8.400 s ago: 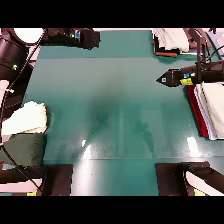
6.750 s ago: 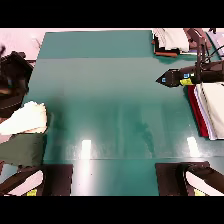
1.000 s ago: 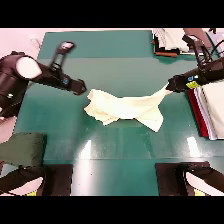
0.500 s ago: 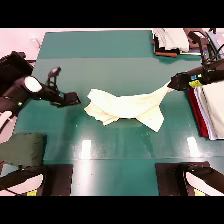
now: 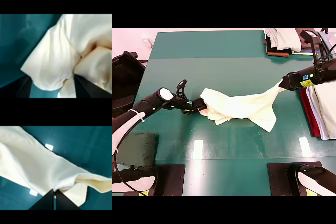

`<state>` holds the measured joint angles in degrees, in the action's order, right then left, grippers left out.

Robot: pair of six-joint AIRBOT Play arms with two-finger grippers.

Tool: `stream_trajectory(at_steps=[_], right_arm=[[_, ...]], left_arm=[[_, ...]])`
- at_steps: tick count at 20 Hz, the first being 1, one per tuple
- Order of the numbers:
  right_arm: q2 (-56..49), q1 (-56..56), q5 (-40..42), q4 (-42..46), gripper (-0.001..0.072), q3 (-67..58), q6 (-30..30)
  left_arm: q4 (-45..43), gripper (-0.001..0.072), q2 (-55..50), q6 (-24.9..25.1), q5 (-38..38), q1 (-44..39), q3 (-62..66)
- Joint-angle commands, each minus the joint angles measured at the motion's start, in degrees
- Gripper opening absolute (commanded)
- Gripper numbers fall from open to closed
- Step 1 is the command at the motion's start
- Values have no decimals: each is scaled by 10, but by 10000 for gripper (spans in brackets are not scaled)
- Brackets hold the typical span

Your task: Fold the shirts.

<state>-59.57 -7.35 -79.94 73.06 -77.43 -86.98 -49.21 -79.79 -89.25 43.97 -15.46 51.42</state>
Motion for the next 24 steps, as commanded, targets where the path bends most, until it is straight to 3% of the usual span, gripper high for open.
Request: stream_trajectory(at_steps=[1,3,8,14,19,24], right_arm=[[1,0,0,0,11,0,0],[1,0,3,0,11,-1,0],[38,3,25,21,11,-35,0],[93,3,37,23,11,-229,20],[119,3,7,96,11,-361,6],[92,3,-51,128,10,-435,-2]], left_arm=[[14,494,-6,2,-21,-12,0],[14,18,-5,2,-19,-12,11],[-2,23,44,18,27,41,136],[-45,23,247,58,37,151,383],[-136,22,374,58,35,159,526],[-215,22,391,57,19,159,601]])
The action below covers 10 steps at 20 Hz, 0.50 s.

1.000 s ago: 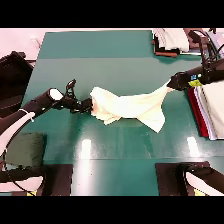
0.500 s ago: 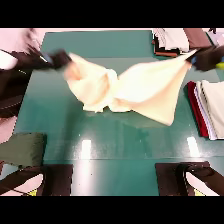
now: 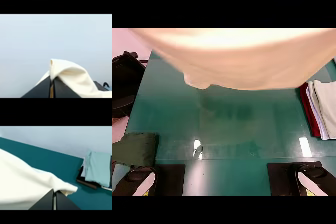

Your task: Fold the shirts.

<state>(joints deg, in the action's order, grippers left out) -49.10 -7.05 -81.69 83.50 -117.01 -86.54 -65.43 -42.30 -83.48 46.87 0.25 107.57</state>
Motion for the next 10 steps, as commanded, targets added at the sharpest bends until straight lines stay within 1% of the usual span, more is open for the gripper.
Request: stream_trajectory(at_steps=[1,3,6,8,10], right_arm=[[-22,0,-43,23,10,-39,-6],[-54,0,-63,23,10,-39,-16],[-110,0,-84,23,10,-15,-20],[-146,0,-86,22,10,42,-20],[-191,0,-87,21,12,94,-18]], left_arm=[[-63,22,7,-2,-4,2,40],[-84,22,-24,-25,29,2,40],[-94,23,-118,-50,117,2,35],[-60,24,-200,-56,167,2,22],[-14,24,-282,-49,201,2,-3]])
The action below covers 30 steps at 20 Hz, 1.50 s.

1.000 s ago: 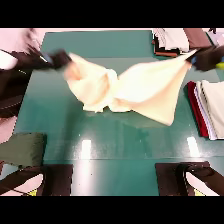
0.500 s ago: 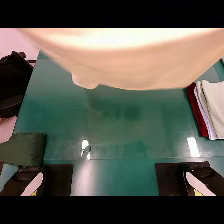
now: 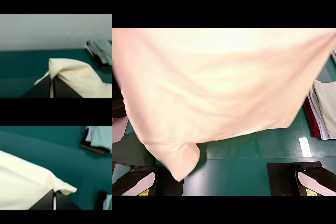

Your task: Fold the shirts.

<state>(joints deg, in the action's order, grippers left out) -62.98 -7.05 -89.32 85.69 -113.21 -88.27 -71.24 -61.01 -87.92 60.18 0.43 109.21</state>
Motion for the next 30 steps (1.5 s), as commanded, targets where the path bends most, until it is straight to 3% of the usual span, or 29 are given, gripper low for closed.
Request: stream_trajectory(at_steps=[1,5,6,7,8,9,10,11,12,13,16,19,20,22,25,30], right_arm=[[-79,0,-5,-1,12,80,3],[-188,0,62,-1,12,135,19],[-210,0,85,0,13,135,23],[-227,2,102,-1,21,132,29],[-242,8,103,-2,150,121,29],[-256,13,93,-2,369,104,28],[-264,22,76,-5,377,90,28],[-267,33,56,-18,340,82,29],[-262,48,39,-52,214,84,47],[-251,64,31,-91,194,97,60],[-188,114,29,-208,194,195,86],[-109,151,32,-283,196,318,109],[-87,156,37,-292,201,350,111],[-48,160,45,-292,423,403,112],[-2,159,64,-292,427,461,112],[45,160,81,-292,427,505,112]], left_arm=[[53,24,-134,2,75,0,-34],[52,26,-275,3,77,0,-73],[52,123,-293,3,76,0,-73],[50,487,-302,3,76,0,-73],[39,621,-301,-2,78,0,-73],[19,622,-297,-1,85,1,-69],[6,622,-290,-1,97,6,-68],[5,622,-280,-1,122,16,-68],[5,622,-271,-1,153,26,-69],[4,622,-260,3,175,35,-76],[-2,622,-192,9,172,59,-191],[-23,622,-104,14,151,59,-389],[-23,622,-77,14,141,59,-453],[-24,623,-26,14,123,59,-564],[-24,622,26,11,105,59,-670],[-13,622,36,7,85,59,-742]])
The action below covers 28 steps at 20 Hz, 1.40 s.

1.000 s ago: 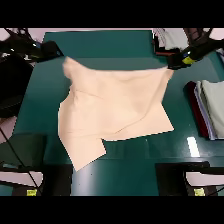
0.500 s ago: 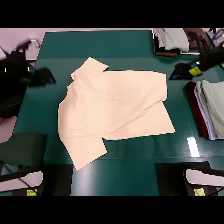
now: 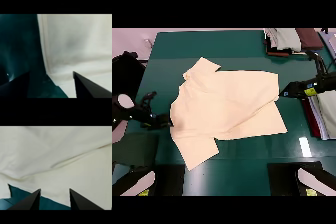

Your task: Fold the shirts.

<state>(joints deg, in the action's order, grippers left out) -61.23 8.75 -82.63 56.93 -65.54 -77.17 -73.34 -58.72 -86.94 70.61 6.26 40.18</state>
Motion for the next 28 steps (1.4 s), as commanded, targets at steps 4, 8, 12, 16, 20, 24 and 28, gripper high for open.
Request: stream_trajectory(at_steps=[4,8,12,16,20,24,28], right_arm=[[48,2,27,-4,426,42,1],[61,13,28,-3,427,42,1],[56,87,-22,27,427,45,1],[56,196,-23,73,448,149,1],[56,307,32,71,492,297,1],[56,324,90,43,434,382,2],[31,273,142,-22,434,411,10]], left_arm=[[66,622,13,0,-41,-6,-85],[79,331,13,0,-57,-45,-88],[99,23,16,5,-77,-56,-67],[99,23,27,16,-86,-56,-23],[98,23,27,19,-88,-56,-19],[104,24,27,19,-112,-56,-19],[122,24,27,19,-132,-56,-19]])
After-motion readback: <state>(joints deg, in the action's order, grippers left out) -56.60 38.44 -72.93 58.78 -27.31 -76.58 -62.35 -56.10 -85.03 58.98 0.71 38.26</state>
